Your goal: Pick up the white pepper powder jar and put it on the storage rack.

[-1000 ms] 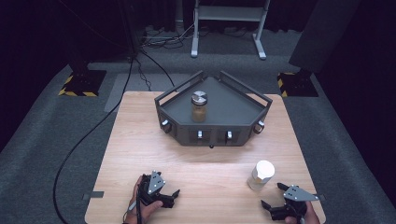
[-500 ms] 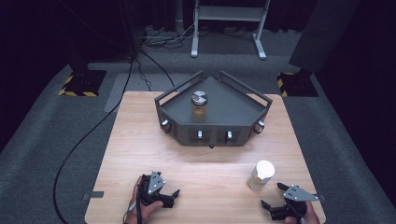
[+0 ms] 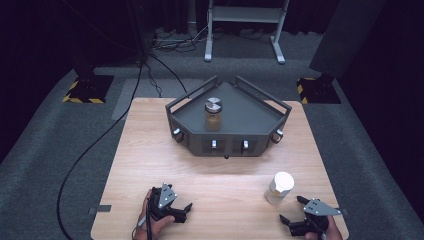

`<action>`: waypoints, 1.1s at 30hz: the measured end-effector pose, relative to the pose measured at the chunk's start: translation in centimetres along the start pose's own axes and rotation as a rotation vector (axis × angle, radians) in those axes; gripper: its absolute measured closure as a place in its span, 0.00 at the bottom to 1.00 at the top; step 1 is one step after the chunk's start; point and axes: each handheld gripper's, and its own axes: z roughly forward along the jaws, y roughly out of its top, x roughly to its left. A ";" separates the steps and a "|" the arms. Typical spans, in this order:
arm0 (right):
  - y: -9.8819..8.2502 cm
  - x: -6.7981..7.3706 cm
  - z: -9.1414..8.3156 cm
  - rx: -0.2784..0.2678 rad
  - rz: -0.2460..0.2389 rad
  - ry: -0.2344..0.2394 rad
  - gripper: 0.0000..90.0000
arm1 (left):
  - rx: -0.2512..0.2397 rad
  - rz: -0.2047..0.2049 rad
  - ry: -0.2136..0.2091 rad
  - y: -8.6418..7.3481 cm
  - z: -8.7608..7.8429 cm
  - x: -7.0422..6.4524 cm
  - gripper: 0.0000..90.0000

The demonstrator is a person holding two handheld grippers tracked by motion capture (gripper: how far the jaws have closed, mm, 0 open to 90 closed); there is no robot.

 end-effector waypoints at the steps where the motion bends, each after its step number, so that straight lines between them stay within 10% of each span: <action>1: 0.0 0.1 0.0 0.000 0.002 -0.004 0.00 | 0.001 0.001 0.000 0.0 0.0 0.0 0.00; 33: 2.8 -0.2 -0.3 -0.086 0.073 0.017 0.01 | 0.001 0.006 -0.009 0.0 0.0 0.1 0.00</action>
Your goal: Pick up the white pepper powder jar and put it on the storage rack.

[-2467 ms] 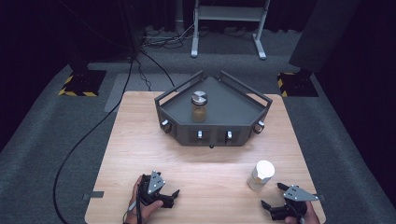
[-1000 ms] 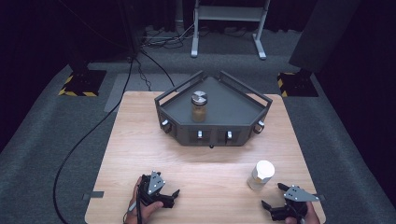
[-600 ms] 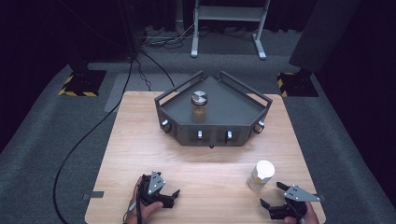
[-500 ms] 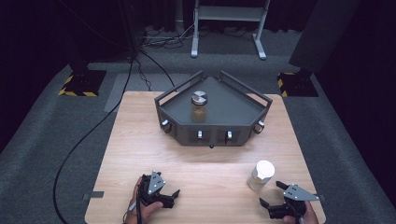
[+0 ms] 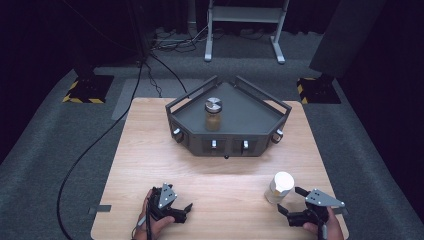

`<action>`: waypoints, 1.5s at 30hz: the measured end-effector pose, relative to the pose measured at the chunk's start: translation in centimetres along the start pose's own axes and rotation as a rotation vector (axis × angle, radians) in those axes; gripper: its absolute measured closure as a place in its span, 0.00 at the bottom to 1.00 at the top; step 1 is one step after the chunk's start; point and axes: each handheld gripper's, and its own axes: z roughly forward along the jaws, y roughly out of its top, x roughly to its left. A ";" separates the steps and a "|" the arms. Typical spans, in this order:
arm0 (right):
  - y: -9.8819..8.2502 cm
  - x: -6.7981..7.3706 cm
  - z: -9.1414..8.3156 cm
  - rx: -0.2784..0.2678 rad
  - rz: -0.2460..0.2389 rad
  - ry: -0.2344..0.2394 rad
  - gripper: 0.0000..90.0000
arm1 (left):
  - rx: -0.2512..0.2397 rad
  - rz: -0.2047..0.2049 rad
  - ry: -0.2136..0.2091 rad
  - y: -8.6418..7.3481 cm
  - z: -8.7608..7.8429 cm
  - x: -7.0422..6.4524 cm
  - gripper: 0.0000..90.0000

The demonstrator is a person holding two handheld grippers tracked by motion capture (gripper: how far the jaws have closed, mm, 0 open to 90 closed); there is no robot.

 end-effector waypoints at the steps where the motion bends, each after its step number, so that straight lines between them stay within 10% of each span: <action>1: 0.2 -0.1 0.1 0.000 -0.001 0.002 0.01 | 0.000 0.000 0.000 0.0 0.0 0.0 0.00; 37: 1.5 -0.9 3.5 -0.020 -0.021 0.020 0.07 | 0.000 0.000 0.000 0.0 0.0 0.0 0.00; 45: 1.0 -1.1 3.7 -0.045 -0.020 0.062 0.28 | 0.000 0.000 0.000 0.0 0.0 0.0 0.00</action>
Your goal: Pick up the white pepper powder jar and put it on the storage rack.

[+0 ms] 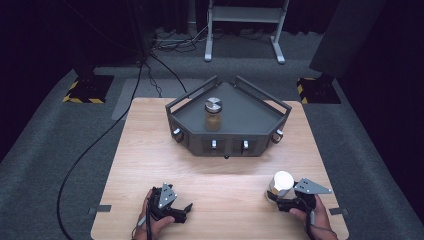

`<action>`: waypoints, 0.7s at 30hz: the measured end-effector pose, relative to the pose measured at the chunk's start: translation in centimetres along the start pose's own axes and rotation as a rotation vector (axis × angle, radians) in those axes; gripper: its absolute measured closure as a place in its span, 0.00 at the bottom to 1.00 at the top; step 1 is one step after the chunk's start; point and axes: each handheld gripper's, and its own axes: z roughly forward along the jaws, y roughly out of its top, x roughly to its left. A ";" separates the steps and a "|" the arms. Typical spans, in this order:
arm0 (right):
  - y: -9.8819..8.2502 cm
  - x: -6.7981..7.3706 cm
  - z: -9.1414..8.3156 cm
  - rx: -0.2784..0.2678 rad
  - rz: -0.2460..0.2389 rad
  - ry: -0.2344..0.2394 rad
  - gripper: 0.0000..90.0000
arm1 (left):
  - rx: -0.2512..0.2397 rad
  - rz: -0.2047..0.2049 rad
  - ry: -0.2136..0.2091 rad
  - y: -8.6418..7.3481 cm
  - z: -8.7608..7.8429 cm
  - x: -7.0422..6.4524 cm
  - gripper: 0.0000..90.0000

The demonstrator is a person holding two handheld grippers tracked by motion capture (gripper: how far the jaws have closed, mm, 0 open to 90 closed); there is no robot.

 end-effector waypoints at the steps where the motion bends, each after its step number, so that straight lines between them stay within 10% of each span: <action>1: -0.1 0.0 0.0 -0.002 0.000 0.003 0.28 | 0.000 0.000 0.000 0.0 0.0 0.0 0.00; 21: 0.4 0.4 -0.5 -0.012 0.017 -0.016 0.32 | 0.000 0.000 0.000 0.0 0.0 0.0 0.00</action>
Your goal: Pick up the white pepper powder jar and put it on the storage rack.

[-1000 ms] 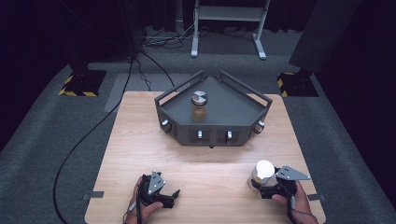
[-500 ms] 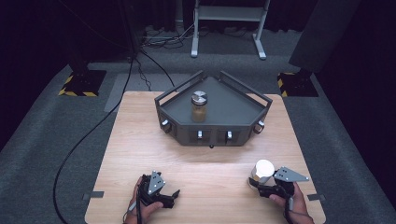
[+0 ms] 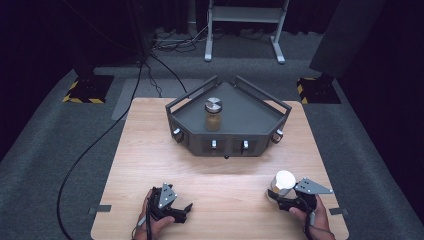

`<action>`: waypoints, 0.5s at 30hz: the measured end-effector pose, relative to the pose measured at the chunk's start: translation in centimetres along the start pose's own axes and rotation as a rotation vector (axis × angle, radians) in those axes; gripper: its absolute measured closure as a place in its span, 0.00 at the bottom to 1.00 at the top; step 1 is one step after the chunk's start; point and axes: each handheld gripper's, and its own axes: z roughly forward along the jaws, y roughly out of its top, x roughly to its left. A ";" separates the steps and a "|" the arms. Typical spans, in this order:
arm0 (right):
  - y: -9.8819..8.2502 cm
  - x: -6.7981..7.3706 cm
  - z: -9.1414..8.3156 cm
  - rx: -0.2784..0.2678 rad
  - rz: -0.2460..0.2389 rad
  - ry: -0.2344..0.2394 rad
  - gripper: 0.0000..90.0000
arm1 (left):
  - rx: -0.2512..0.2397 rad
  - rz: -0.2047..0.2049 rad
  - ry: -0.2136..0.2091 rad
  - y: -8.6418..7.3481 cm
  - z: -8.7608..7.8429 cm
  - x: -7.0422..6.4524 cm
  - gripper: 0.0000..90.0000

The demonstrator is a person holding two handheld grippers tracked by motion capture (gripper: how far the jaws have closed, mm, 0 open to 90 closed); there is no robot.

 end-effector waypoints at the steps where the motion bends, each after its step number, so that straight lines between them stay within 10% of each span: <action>1: 0.0 0.0 0.0 0.000 0.000 0.000 0.32 | 0.000 0.000 0.000 0.0 0.0 0.0 0.00; 15: 3.8 1.0 -1.5 -0.078 -0.009 -0.069 0.33 | 0.000 0.000 0.000 0.0 0.0 0.0 0.00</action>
